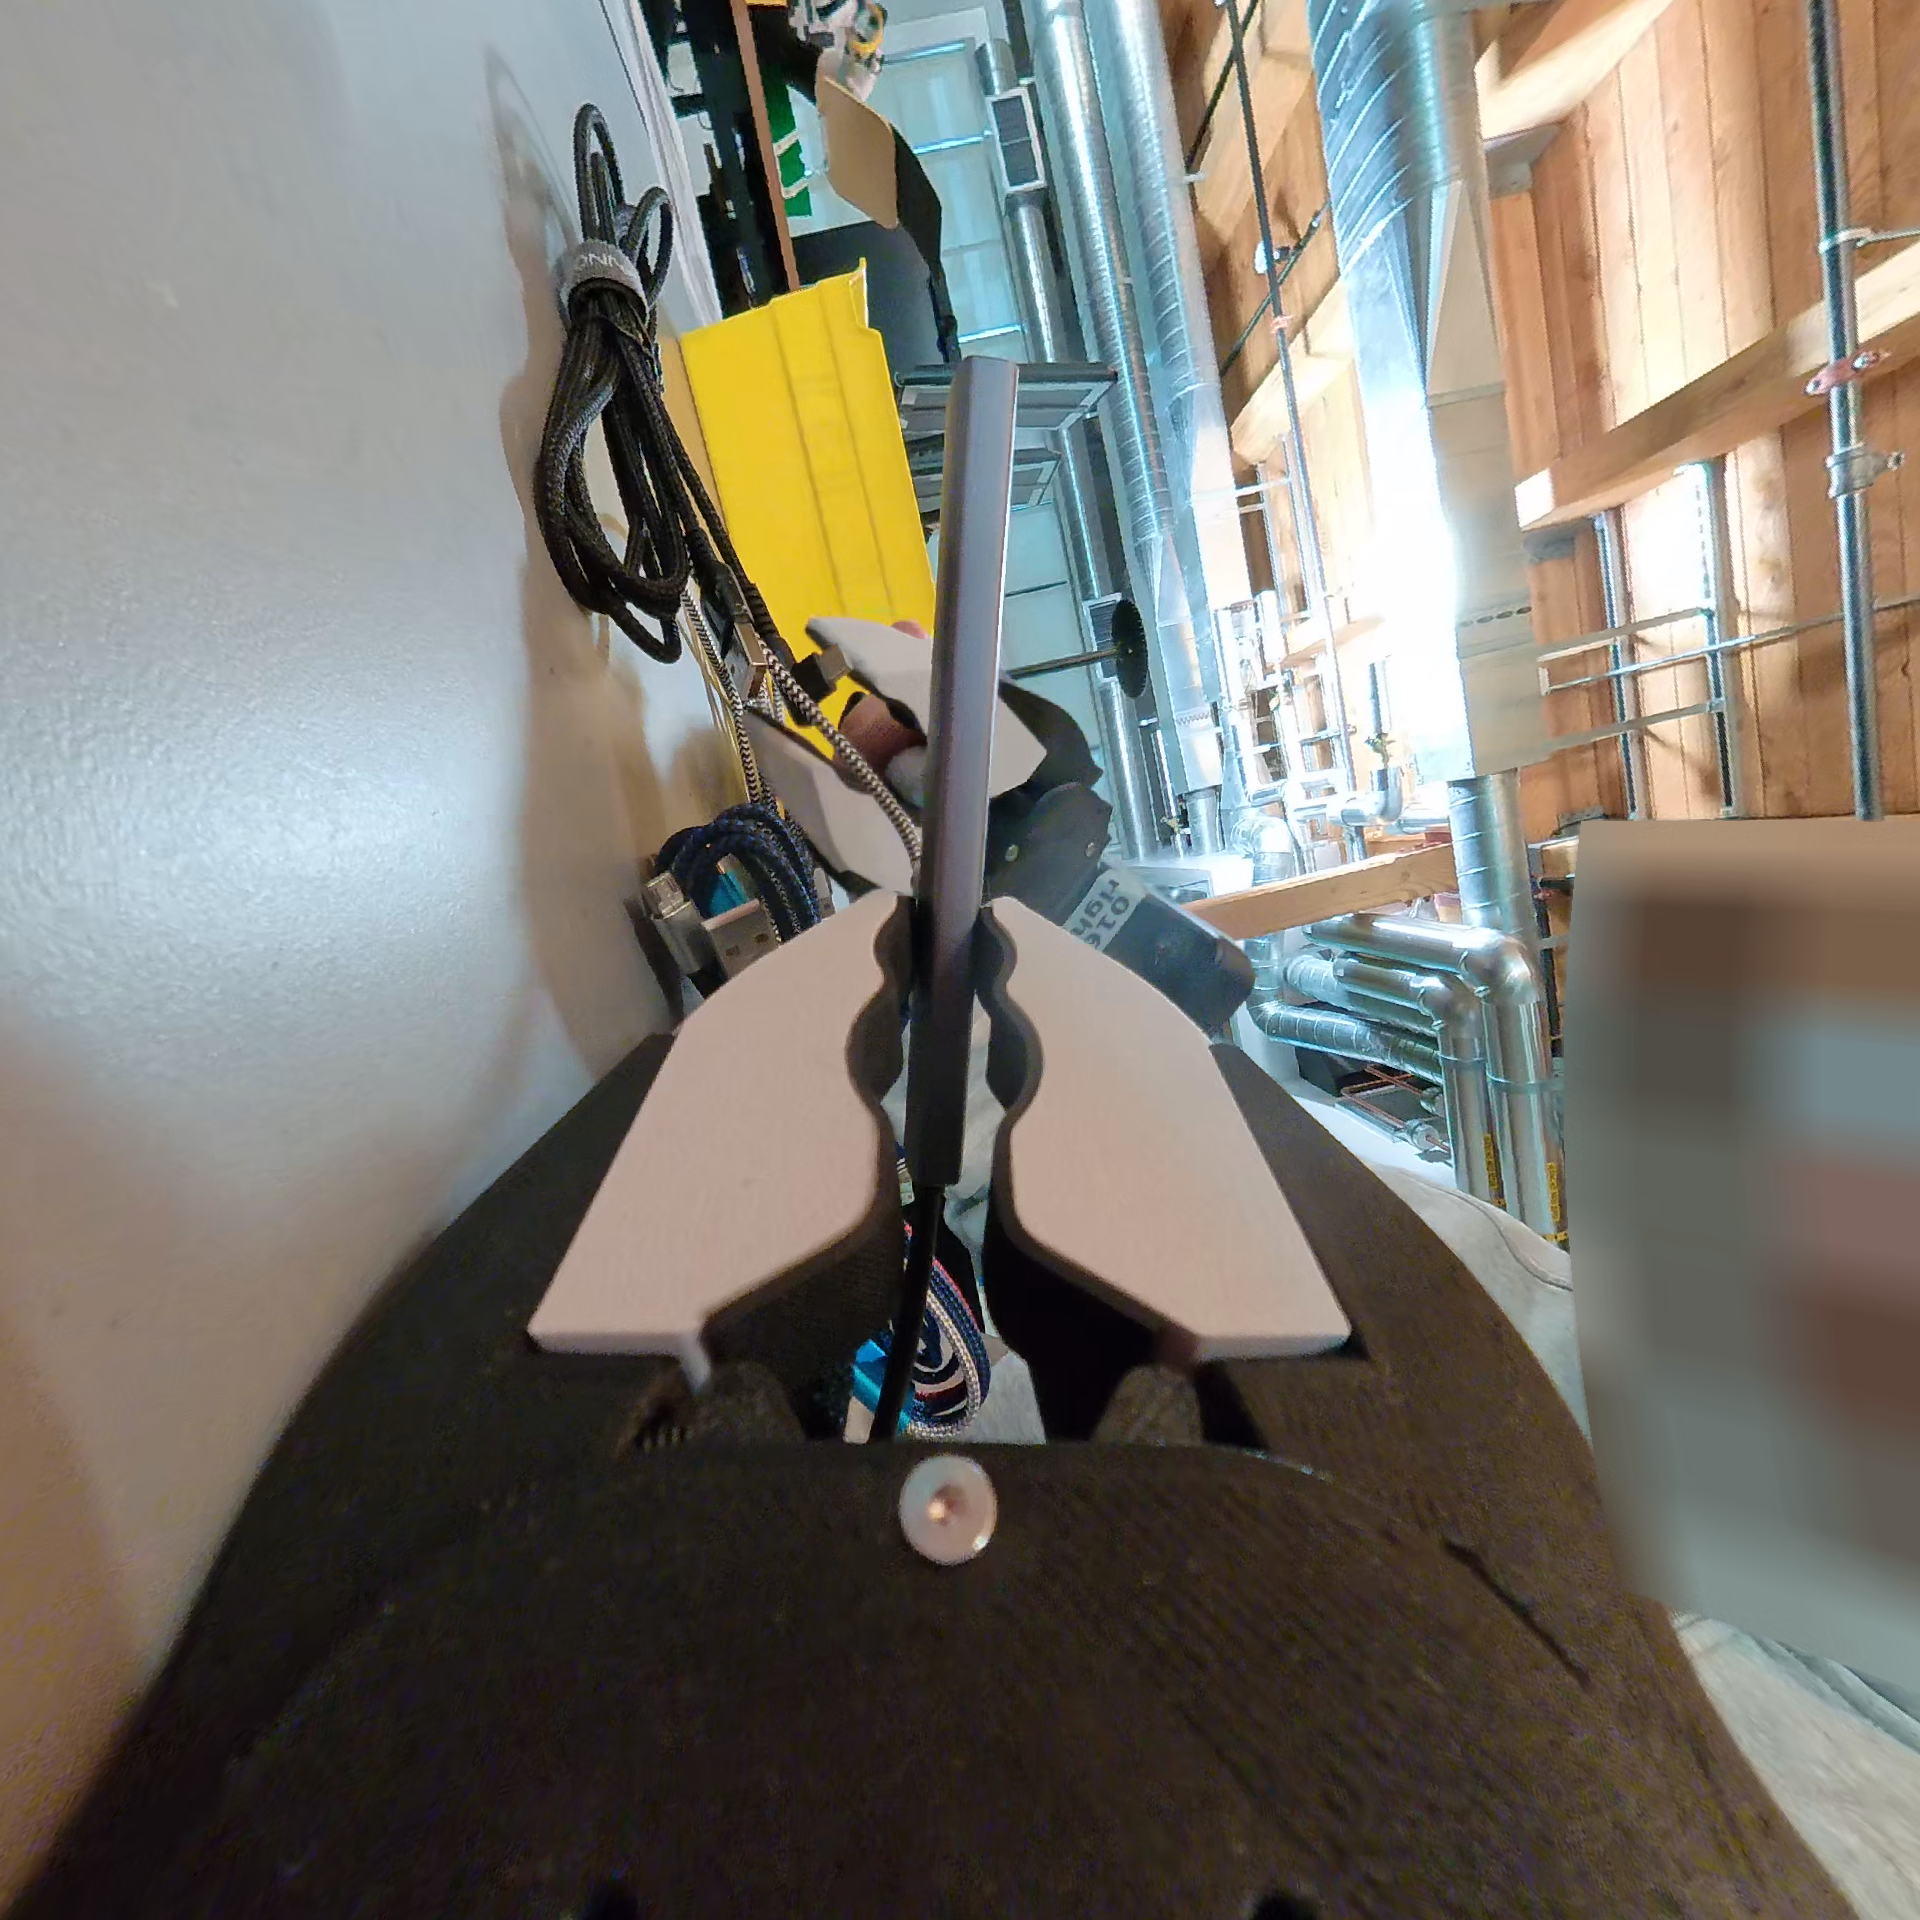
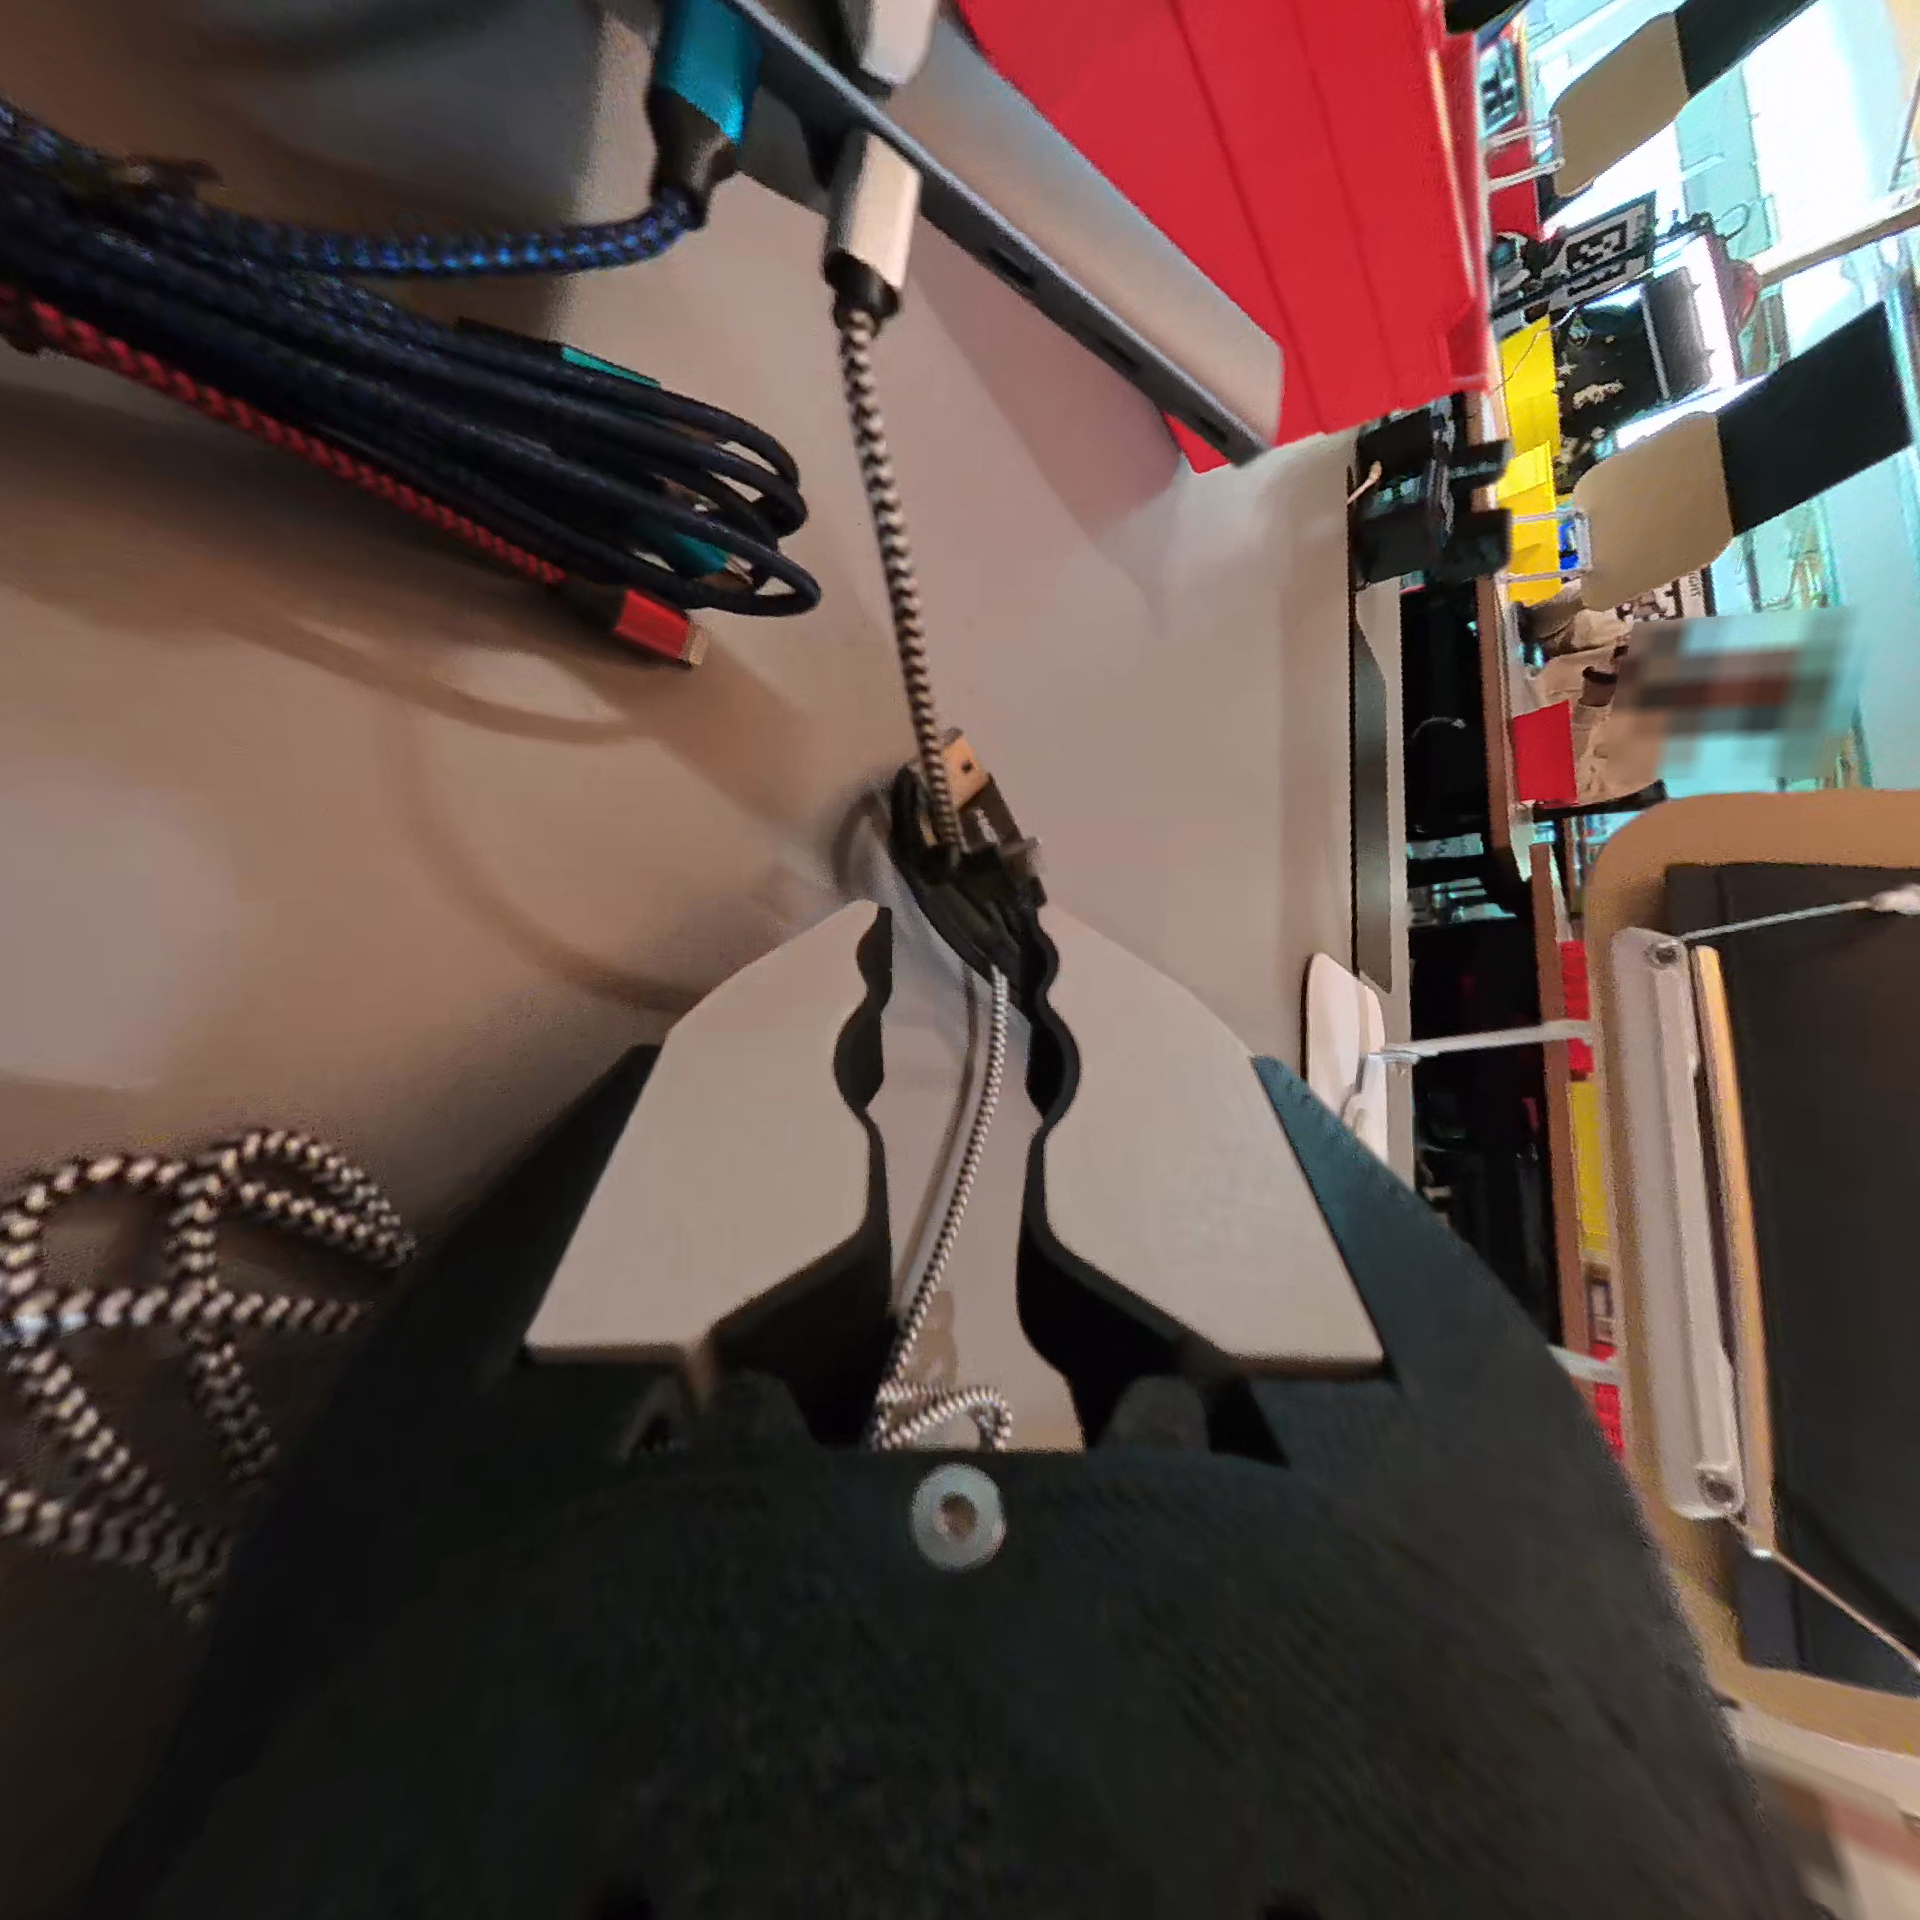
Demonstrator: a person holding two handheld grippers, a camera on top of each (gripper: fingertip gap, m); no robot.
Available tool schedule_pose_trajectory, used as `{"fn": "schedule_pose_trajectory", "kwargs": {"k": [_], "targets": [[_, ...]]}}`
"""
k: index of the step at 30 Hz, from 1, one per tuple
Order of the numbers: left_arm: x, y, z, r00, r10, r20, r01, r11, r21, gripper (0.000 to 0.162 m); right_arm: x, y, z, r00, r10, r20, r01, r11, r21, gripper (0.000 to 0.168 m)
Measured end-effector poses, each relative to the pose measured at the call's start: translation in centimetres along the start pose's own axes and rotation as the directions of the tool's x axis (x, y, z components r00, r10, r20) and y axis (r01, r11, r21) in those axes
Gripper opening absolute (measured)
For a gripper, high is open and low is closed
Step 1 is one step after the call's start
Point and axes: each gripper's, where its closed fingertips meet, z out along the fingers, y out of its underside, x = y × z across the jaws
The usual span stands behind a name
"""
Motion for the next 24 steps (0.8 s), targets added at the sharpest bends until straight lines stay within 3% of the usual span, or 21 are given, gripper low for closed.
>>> {"fn": "schedule_pose_trajectory", "kwargs": {"k": [1, 3, 9, 13, 20, 24], "targets": [[0.0, 0.0, 0.0, 1.000, 0.000, 0.000, 0.000, 1.000, 0.000, 0.010, -0.2, 0.0, 0.3, 1.000, -0.018, -0.001, 0.018, 1.000, -0.009, 0.023], [0.0, 0.0, 0.0, 1.000, 0.000, -0.001, 0.000, 1.000, -0.001, 0.010, 0.2, 0.2, 0.8, 0.997, -0.060, -0.039, 0.058, 0.998, -0.037, 0.011], [0.0, 0.1, 0.0, 1.000, -0.002, -0.005, 0.002, 1.000, -0.008, 0.010, 2.1, -0.5, -0.3, 0.995, -0.086, -0.058, 0.085, 0.996, -0.010, 0.008], [0.0, 0.3, 0.1, 1.000, -0.013, -0.005, 0.013, 0.999, -0.032, 0.010, 2.9, -1.0, -1.0, 0.977, -0.211, -0.037, 0.210, 0.977, -0.034, 0.007], [0.0, 0.8, 0.2, 0.999, -0.049, 0.001, 0.049, 0.993, -0.108, 0.010, -0.5, -5.0, -0.2, 0.826, -0.560, 0.064, 0.561, 0.828, -0.001, 0.008], [-0.2, 1.4, 0.3, 0.998, -0.065, 0.018, 0.067, 0.984, -0.166, 0.010, -1.3, -5.7, 0.3, 0.768, -0.633, 0.098, 0.637, 0.771, -0.003, 0.008]]}}
